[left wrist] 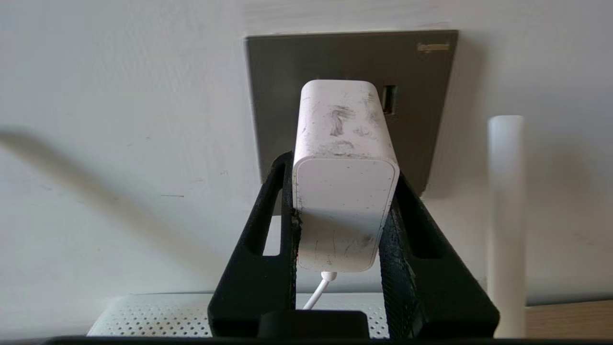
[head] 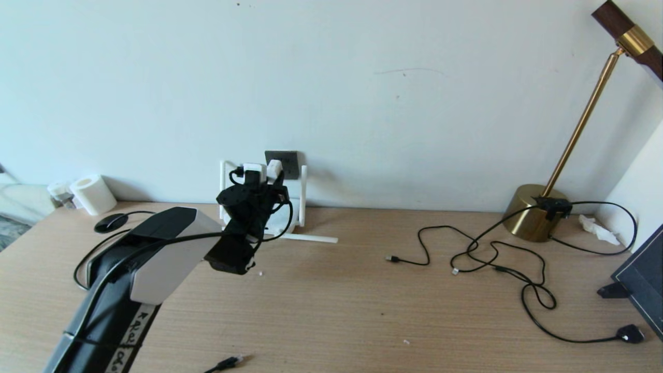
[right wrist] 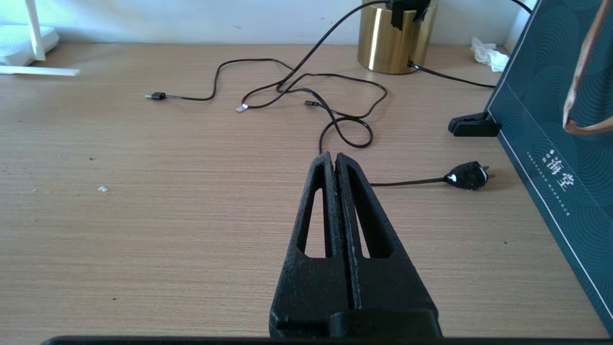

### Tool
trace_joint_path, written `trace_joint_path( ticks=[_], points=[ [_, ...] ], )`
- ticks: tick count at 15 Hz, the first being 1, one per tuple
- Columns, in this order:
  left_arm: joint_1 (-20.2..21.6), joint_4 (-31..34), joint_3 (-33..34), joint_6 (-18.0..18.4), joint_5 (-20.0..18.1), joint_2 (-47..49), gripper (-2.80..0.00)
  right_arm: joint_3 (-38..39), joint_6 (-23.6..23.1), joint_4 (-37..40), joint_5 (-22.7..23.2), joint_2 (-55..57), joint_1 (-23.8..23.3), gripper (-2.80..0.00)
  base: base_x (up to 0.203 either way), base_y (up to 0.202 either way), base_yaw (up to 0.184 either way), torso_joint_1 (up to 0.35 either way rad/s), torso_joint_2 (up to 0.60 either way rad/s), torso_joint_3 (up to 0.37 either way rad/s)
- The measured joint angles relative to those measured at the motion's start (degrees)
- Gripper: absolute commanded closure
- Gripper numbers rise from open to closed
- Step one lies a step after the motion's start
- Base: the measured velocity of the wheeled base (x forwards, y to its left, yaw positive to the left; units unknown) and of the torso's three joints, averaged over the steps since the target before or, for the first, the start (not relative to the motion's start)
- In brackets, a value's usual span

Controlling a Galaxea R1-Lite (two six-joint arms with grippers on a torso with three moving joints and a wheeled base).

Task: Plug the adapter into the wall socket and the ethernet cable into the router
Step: Plug plug into socket

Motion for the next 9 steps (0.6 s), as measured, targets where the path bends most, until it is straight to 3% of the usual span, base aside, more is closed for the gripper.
trace_joint_path(
  ticks=[9],
  points=[
    [0.07,0.0,-0.52,-0.02,-0.13,0.39,0.0,0.0,0.0,0.0,0.01,0.0,0.0,0.0,0.0,0.0,0.0,0.0,0.0,0.0]
  ],
)
